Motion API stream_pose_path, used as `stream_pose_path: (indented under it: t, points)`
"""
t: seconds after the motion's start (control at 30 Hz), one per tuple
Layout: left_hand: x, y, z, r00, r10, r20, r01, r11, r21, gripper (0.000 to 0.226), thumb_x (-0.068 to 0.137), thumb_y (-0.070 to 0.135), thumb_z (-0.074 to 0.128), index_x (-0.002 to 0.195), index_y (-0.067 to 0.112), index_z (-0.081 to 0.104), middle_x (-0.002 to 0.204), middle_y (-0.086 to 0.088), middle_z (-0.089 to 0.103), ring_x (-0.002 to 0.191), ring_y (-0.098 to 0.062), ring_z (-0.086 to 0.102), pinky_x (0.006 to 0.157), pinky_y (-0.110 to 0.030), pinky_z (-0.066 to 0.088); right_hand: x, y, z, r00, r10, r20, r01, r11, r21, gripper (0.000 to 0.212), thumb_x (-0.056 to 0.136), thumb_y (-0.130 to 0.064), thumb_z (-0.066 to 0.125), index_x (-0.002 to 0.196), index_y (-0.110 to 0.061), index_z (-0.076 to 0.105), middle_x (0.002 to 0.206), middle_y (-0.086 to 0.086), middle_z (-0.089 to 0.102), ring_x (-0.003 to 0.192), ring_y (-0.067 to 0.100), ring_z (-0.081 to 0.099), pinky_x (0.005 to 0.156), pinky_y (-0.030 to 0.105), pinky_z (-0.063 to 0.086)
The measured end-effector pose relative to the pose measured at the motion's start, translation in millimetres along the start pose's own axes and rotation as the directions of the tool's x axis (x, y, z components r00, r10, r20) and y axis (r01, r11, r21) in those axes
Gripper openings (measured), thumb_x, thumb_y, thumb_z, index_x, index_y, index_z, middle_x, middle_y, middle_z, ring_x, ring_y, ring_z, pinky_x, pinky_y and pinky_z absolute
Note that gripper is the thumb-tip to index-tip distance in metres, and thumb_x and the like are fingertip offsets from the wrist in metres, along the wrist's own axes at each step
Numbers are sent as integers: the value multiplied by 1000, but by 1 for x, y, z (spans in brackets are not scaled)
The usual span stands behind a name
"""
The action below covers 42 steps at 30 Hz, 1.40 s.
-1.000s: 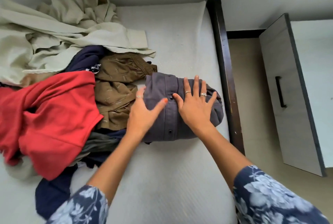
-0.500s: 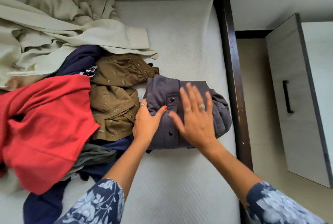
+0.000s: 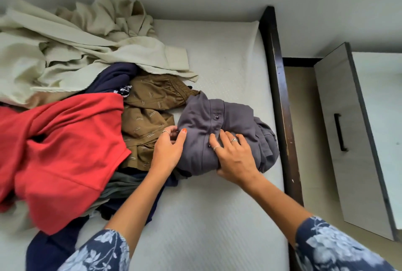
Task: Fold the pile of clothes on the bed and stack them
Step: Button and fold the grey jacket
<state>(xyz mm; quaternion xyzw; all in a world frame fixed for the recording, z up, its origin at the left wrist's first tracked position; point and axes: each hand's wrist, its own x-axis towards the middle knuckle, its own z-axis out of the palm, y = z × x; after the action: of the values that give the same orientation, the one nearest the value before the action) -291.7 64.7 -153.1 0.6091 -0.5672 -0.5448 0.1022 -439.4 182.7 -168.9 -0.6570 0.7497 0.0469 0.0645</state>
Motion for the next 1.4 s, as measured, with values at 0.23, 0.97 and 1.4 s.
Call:
stream_pose_path:
  t: [0.23, 0.97, 1.4]
  points:
    - [-38, 14, -29, 982, 111, -155, -117, 993, -33, 22, 98, 27, 48, 110, 14, 60, 97, -2, 62, 90, -16, 56, 80, -26, 40, 27, 15, -77, 949, 299, 98, -314, 921, 229, 71, 67, -30, 64, 135, -32, 43, 104, 9, 67, 96, 38, 62, 73, 36, 45]
    - [-180, -12, 39, 817, -319, 481, 567, 291, -770, 101, 30, 80, 74, 114, 25, 64, 110, -6, 70, 104, -29, 62, 92, -52, 47, -143, -34, -64, 666, 305, 680, 8, -915, 403, 12, 73, -15, 68, 71, -18, 80, 82, 3, 75, 72, 18, 73, 59, 31, 59]
    - [-157, -53, 44, 755, -576, 314, 649, 724, -231, 59, 79, 30, 76, 123, 23, 37, 120, 1, 52, 87, -14, 54, 78, -34, 44, -228, -14, 1, 232, 537, 811, -670, -516, 534, 30, 80, 17, 47, 103, -1, 52, 97, 15, 57, 78, 23, 52, 73, 33, 44]
